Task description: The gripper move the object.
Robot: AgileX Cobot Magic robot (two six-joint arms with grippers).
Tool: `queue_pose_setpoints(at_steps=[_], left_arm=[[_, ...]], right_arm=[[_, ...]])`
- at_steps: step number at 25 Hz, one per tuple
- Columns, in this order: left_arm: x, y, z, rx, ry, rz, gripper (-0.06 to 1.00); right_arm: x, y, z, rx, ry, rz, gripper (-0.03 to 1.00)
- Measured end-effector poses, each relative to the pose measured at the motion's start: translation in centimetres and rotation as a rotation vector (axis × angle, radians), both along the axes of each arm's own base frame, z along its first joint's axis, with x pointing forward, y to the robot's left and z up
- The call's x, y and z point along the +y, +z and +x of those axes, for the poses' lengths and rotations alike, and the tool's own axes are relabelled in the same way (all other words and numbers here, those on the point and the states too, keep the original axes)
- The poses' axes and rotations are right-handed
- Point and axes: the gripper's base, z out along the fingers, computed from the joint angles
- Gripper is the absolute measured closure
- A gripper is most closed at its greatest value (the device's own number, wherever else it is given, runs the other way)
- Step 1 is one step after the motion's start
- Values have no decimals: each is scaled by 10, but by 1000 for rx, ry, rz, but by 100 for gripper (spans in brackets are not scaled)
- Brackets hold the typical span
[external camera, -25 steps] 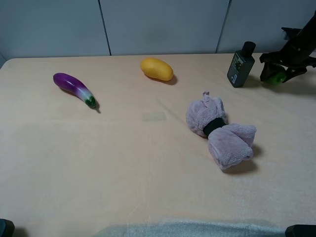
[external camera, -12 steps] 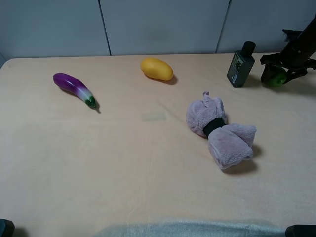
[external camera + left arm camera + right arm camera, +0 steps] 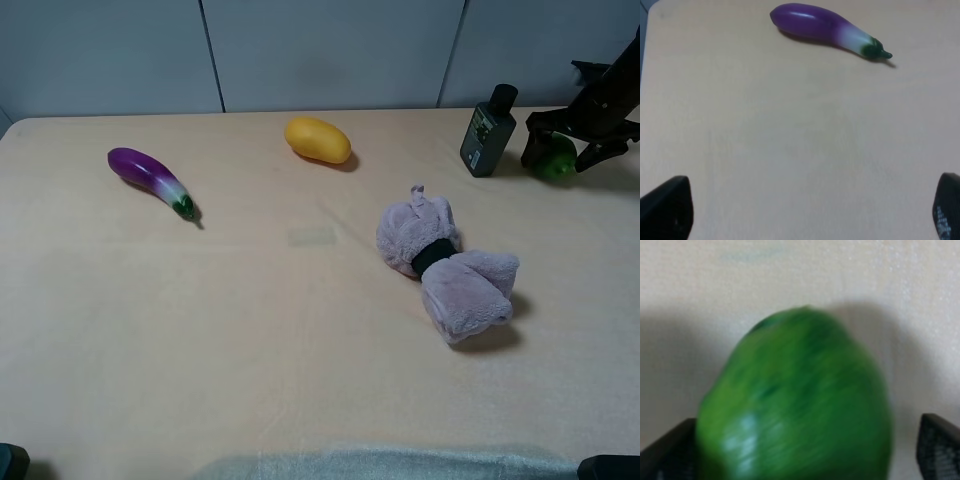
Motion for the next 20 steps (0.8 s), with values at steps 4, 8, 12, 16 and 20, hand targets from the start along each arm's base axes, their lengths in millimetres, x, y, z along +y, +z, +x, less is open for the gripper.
queue_pose_setpoints(at_steps=[4, 8, 12, 16, 20], left_arm=[[0, 0, 0, 0, 0, 0, -1], [0, 0, 0, 0, 0, 0, -1], [0, 0, 0, 0, 0, 0, -1], [0, 0, 0, 0, 0, 0, -1], [0, 0, 0, 0, 0, 0, -1]], right_arm=[[0, 0, 0, 0, -7, 1, 28], [0, 0, 0, 1, -9, 3, 28], [1, 0, -1, 10, -10, 8, 28], [2, 0, -2, 26, -13, 22, 28], [3, 0, -4, 46, -13, 34, 28]])
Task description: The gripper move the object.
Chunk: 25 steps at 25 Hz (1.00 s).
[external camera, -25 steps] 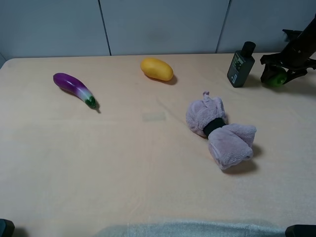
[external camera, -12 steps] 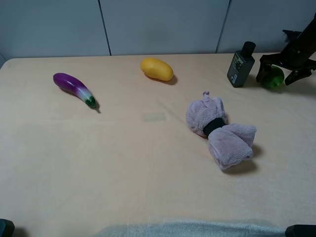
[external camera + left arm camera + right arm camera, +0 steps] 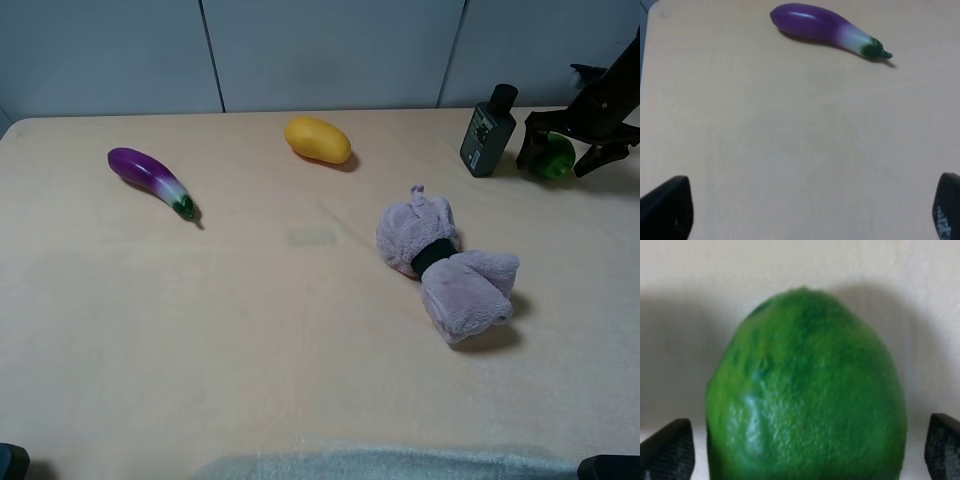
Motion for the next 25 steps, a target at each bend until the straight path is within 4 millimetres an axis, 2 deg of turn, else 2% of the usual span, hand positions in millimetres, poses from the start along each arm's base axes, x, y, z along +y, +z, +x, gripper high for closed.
queue_pose_setpoints(at_steps=[6, 15, 25], left_arm=[[0, 0, 0, 0, 0, 0, -1], [0, 0, 0, 0, 0, 0, -1], [0, 0, 0, 0, 0, 0, -1]], right_arm=[[0, 17, 0, -33, 0, -5, 28], [1, 69, -8, -100, 12, -28, 28], [5, 136, -33, -134, 18, -45, 28]])
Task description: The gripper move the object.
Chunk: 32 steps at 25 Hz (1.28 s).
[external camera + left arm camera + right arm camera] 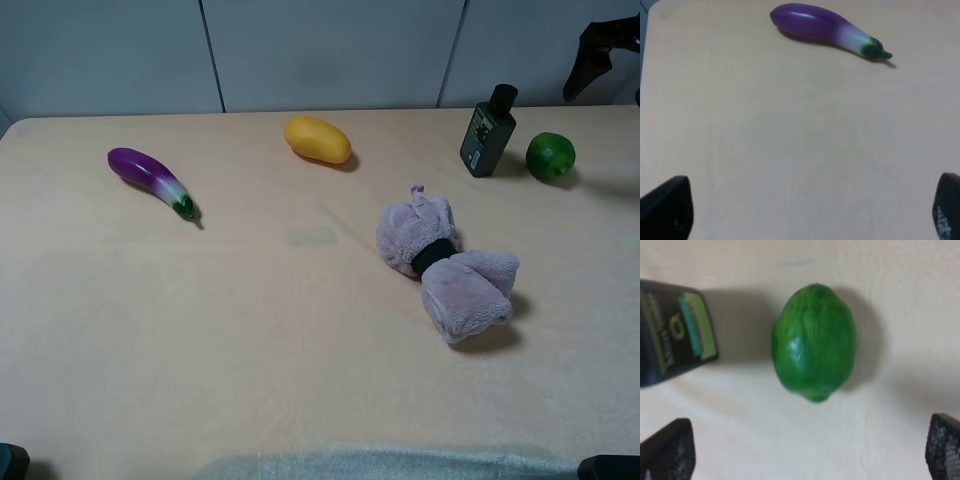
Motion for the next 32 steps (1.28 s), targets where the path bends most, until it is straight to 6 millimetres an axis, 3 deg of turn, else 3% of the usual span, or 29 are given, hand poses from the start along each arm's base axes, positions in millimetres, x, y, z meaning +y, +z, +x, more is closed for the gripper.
queue_pose_setpoints(at_steps=[17, 24, 32], left_arm=[[0, 0, 0, 0, 0, 0, -1], [0, 0, 0, 0, 0, 0, -1], [0, 0, 0, 0, 0, 0, -1]], right_arm=[[14, 111, -62, -181, -27, 3, 28], [26, 128, -106, -208, -36, 50, 28], [38, 146, -172, -270, -33, 46, 28]])
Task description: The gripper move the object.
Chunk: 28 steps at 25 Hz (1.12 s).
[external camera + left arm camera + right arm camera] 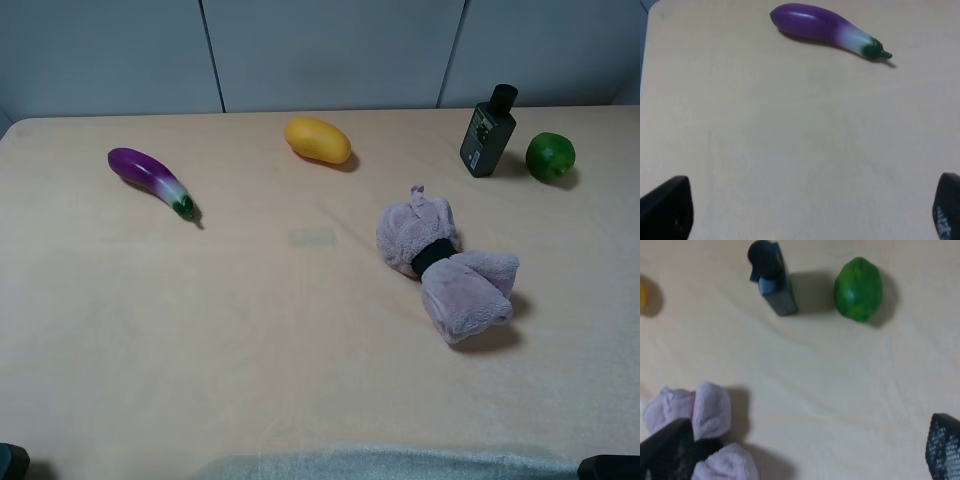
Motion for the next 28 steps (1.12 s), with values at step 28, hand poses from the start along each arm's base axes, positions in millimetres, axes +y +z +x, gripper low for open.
queue_pose_setpoints(at_steps=[28], left_arm=[[0, 0, 0, 0, 0, 0, -1]], right_arm=[[31, -25, -211, -317, -67, -99, 28]])
